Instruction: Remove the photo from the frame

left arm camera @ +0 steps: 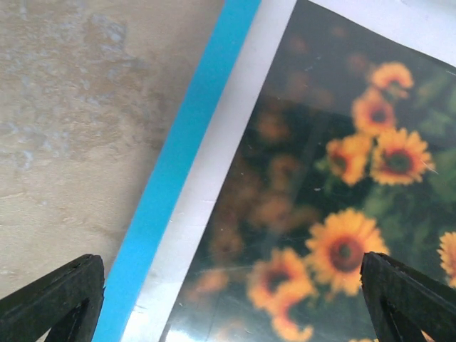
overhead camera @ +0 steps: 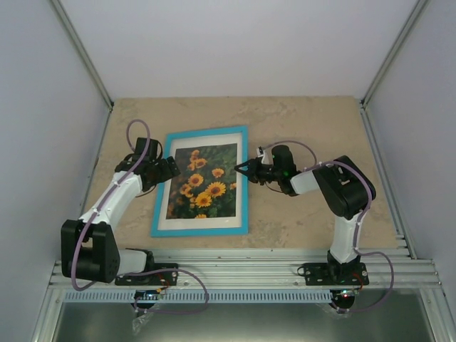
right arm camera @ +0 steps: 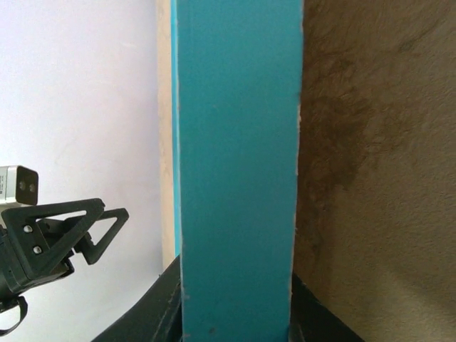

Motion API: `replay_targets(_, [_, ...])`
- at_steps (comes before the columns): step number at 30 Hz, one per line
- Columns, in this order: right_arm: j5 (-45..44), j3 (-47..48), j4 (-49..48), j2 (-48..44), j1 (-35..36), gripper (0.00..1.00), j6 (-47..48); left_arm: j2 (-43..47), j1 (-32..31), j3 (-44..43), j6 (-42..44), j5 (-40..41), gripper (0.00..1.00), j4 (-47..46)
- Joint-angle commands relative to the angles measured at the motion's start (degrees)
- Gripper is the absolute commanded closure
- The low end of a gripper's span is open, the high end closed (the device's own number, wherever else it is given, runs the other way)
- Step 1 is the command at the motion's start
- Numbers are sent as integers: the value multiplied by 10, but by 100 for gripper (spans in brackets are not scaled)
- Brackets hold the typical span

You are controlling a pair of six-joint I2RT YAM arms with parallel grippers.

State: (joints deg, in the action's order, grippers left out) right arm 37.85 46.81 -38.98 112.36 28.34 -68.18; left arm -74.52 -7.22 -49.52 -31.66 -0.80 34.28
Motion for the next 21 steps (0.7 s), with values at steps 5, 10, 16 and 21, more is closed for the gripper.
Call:
replay_targets(5, [-81, 11, 117, 0, 0, 70, 78, -14, 14, 1, 20, 33, 0, -9])
replay_targets(10, [-102, 22, 195, -21, 0, 58, 122, -23, 16, 3, 23, 32, 0, -10])
replay_targets(16, [-148, 30, 296, -58, 0, 45, 182, -25, 17, 5, 28, 45, 0, -7])
replay_targets(21, [-209, 51, 404, -89, 10, 44, 237, -45, 16, -4, 42, 67, 0, 5])
